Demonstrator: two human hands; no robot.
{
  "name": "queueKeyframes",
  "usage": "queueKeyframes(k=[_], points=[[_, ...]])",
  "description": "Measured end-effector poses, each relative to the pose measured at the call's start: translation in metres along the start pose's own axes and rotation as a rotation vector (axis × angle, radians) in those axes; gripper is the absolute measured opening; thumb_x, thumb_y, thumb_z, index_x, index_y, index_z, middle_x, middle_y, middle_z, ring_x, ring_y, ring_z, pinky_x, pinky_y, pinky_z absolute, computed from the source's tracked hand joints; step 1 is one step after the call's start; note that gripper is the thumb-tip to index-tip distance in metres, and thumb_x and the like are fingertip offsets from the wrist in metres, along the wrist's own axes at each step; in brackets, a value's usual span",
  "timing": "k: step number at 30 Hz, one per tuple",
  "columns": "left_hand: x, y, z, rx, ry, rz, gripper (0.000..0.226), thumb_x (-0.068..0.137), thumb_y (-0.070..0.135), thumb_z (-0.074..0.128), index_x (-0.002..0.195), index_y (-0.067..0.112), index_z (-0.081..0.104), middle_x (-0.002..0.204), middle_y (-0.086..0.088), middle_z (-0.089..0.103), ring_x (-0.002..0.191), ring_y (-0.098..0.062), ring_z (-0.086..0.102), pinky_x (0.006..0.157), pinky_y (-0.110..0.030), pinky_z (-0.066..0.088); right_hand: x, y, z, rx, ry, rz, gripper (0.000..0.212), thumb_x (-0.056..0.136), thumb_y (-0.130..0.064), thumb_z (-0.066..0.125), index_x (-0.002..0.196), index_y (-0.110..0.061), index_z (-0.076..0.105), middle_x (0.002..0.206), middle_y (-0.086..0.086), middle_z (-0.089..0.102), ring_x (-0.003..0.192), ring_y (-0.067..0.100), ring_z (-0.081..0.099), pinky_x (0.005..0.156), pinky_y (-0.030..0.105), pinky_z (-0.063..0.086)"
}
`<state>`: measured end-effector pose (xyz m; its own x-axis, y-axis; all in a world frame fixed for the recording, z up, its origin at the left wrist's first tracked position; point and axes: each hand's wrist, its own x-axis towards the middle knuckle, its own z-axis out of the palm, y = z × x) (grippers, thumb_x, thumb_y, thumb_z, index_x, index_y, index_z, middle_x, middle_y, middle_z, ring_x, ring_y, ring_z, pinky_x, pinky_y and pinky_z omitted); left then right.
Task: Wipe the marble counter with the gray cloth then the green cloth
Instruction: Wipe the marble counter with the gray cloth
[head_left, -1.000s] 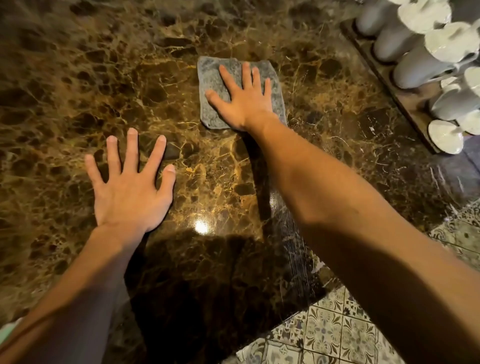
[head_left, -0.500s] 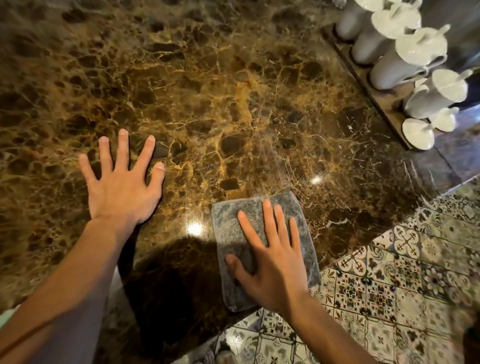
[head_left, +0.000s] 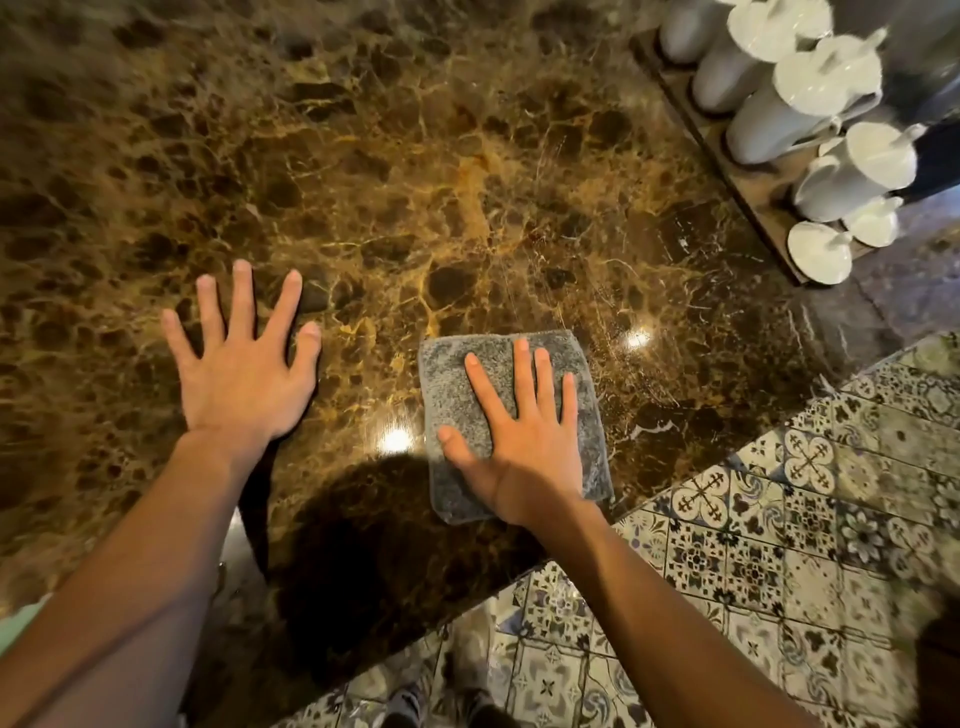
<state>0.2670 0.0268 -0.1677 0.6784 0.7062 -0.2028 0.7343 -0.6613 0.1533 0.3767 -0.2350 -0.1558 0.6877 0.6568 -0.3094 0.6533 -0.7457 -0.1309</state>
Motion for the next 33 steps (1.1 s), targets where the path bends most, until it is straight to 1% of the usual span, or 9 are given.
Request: queueKeyframes(k=[2,5,10,16,21,24,27,30,33], points=[[0.001,0.001,-0.001,-0.006,0.013,-0.005,0.062,0.100,0.067,0.005,0.159,0.049,0.002,0.172,0.002,-0.007,0.157,-0.029,-0.011,0.123,-0.060,-0.009,0.027,0.001,-0.008,0.023,0.011,0.022,0.077,0.096,-0.081,0.013,0.158,-0.049,-0.020,0.167,0.008,-0.033,0.153,0.028,-0.034,0.124,0.058,-0.013],[0.002,0.001,0.000,-0.011,0.025,-0.001,0.061,0.100,0.067,0.006,0.158,0.050,0.002,0.172,0.002,-0.004,0.157,-0.029,-0.008,0.123,-0.060,-0.008,0.069,0.004,-0.019,0.059,0.042,0.000,0.078,0.096,-0.082,0.013,0.160,-0.048,-0.014,0.170,0.010,-0.026,0.155,0.030,-0.028,0.124,0.058,-0.014],[0.001,0.000,0.002,-0.004,0.026,-0.007,0.060,0.099,0.068,0.003,0.157,0.052,-0.001,0.172,0.004,-0.008,0.157,-0.027,-0.012,0.123,-0.059,-0.009,0.153,0.004,-0.044,0.012,0.051,-0.019,0.081,0.093,-0.085,0.012,0.162,-0.047,-0.007,0.172,0.012,-0.020,0.157,0.033,-0.020,0.124,0.059,-0.013],[0.003,0.001,0.003,0.001,0.027,-0.024,0.059,0.100,0.066,0.004,0.157,0.053,-0.002,0.171,0.005,-0.010,0.157,-0.026,-0.012,0.124,-0.059,-0.008,0.249,0.000,-0.077,0.028,0.074,-0.015,0.083,0.092,-0.085,0.014,0.163,-0.046,0.000,0.173,0.013,-0.013,0.158,0.035,-0.015,0.124,0.061,-0.011],[0.003,0.002,0.003,-0.002,0.032,-0.028,0.058,0.101,0.065,0.007,0.157,0.053,-0.001,0.171,0.006,-0.010,0.157,-0.025,-0.012,0.124,-0.059,-0.007,0.293,-0.002,-0.093,0.009,0.083,-0.022,0.083,0.091,-0.085,0.014,0.163,-0.046,0.001,0.173,0.014,-0.012,0.158,0.036,-0.013,0.124,0.061,-0.010],[0.003,0.001,0.002,-0.009,0.035,-0.024,0.058,0.101,0.064,0.008,0.157,0.053,0.000,0.171,0.005,-0.010,0.157,-0.025,-0.012,0.124,-0.059,-0.007,0.294,-0.001,-0.093,0.020,0.087,-0.027,0.082,0.092,-0.084,0.013,0.164,-0.045,0.002,0.173,0.014,-0.011,0.158,0.035,-0.013,0.125,0.060,-0.010],[0.003,0.002,0.003,-0.009,0.038,-0.019,0.057,0.101,0.064,0.008,0.157,0.053,0.000,0.171,0.005,-0.009,0.157,-0.026,-0.011,0.124,-0.060,-0.007,0.273,0.001,-0.085,0.037,0.099,-0.045,0.080,0.094,-0.082,0.014,0.164,-0.044,0.003,0.173,0.013,-0.011,0.159,0.034,-0.013,0.125,0.058,-0.010],[0.003,0.003,0.004,-0.017,0.027,-0.016,0.057,0.102,0.064,0.009,0.157,0.053,0.000,0.171,0.005,-0.010,0.157,-0.026,-0.012,0.124,-0.061,-0.006,0.222,0.011,-0.069,0.012,0.106,-0.064,0.079,0.095,-0.081,0.013,0.164,-0.045,0.001,0.173,0.012,-0.011,0.159,0.032,-0.012,0.126,0.056,-0.008],[0.003,0.003,0.003,-0.022,0.025,-0.010,0.058,0.102,0.064,0.010,0.158,0.052,0.000,0.171,0.004,-0.009,0.157,-0.027,-0.011,0.123,-0.062,-0.005,0.150,0.022,-0.047,0.021,0.078,-0.096,0.077,0.097,-0.080,0.017,0.163,-0.046,-0.002,0.173,0.011,-0.015,0.159,0.030,-0.015,0.126,0.056,-0.008]])
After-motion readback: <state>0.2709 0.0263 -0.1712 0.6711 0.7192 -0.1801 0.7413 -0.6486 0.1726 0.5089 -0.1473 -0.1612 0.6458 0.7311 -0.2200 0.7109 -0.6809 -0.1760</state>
